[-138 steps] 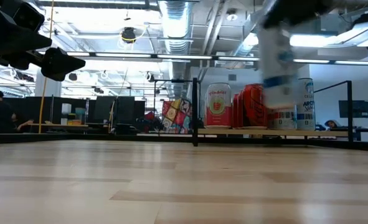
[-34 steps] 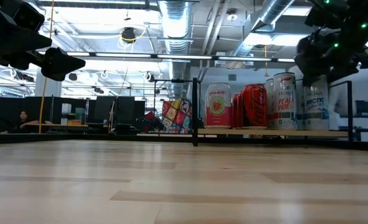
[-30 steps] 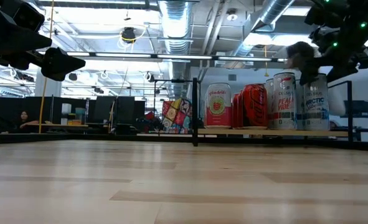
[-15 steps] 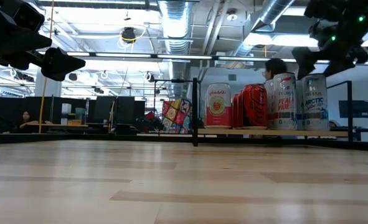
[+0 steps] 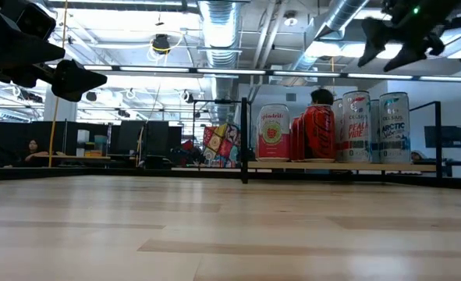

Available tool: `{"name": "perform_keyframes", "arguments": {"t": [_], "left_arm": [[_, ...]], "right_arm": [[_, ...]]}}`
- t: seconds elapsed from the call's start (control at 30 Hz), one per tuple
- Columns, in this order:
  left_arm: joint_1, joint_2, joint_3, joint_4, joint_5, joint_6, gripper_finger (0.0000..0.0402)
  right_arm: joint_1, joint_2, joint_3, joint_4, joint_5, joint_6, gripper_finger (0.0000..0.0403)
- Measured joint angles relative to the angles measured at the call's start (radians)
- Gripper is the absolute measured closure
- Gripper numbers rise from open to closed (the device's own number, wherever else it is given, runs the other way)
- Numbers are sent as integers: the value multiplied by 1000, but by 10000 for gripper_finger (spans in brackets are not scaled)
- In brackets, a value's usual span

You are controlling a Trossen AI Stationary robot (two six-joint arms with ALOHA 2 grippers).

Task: Place canned beverage on shelf
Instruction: Return to Home Position

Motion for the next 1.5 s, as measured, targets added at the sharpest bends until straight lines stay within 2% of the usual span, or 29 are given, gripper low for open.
{"name": "perform_keyframes", "arguments": {"t": [0.13,0.27,0.37,0.43,0.57,0.7,0.83,0.9,0.97,1.07,1.23,1.3,1.5], "left_arm": [[0,0,0,0,0,0,10],[0,0,0,0,0,0,10],[0,0,0,0,0,0,10],[0,0,0,0,0,0,10],[0,0,0,0,0,0,10],[0,0,0,0,0,0,10],[0,0,0,0,0,0,10],[0,0,0,0,0,0,10],[0,0,0,0,0,0,10],[0,0,0,0,0,0,10],[0,0,0,0,0,0,10],[0,0,0,0,0,0,10],[0,0,0,0,0,0,10]], "right_arm": [[77,0,11,85,-122,-53,24],[175,0,15,253,-273,-134,24],[276,1,15,339,-392,-178,24],[360,3,15,345,-416,-186,24],[541,9,11,290,-347,-100,24],[727,38,-6,198,-159,71,24],[862,41,-122,210,-32,184,33],[894,39,-204,285,26,203,53],[885,27,-279,379,54,175,86],[820,8,-343,552,53,43,155],[681,-51,-355,580,0,-145,320],[625,-82,-364,542,-56,-157,377],[496,-242,-521,610,-269,-119,380]]}}
